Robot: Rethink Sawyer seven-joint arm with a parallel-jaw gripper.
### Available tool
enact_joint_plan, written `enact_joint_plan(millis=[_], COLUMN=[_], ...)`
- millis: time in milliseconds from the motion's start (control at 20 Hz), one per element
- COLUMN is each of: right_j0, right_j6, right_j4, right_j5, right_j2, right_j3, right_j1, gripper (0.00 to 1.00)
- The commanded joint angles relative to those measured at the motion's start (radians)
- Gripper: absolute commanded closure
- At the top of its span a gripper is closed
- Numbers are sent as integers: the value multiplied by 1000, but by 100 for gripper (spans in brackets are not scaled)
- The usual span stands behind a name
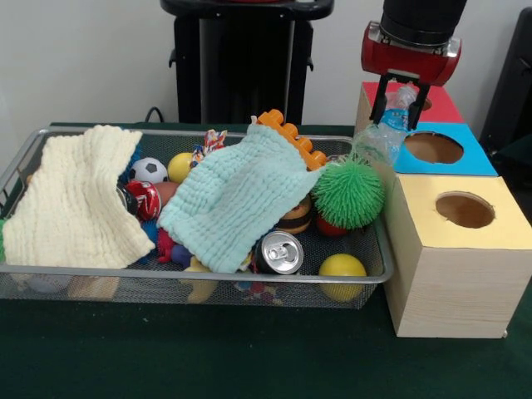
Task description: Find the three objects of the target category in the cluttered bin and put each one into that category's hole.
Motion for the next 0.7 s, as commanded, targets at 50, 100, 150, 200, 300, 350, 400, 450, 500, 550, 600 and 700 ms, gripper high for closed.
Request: enact_joint_plan(millis=[50,100,150,200,300,350,400,450,500,550,600,700], right_j0=[16,19,23,27,33,35,34,35,35,35,37,40], right_j6=[304,306,308,311,317,319,323,325,326,327,327,332], right_j4=[31,29,27,24,27,27,27,27,28,27,26,23], right_j5=[14,21,28,35,31,29,27,25,21,21,19,14], right_j2=[57,52,47,43,41,41,43,43,45,44,43,39], right_j3=[-12,-17,-23,-28,-24,-24,-32,-33,-35,-36,-36,-35], right_j1=[39,40,42,43,43,45,53,56,60,62,64,67], gripper=[100,100,100,100,100,100,100,100,100,100,100,100])
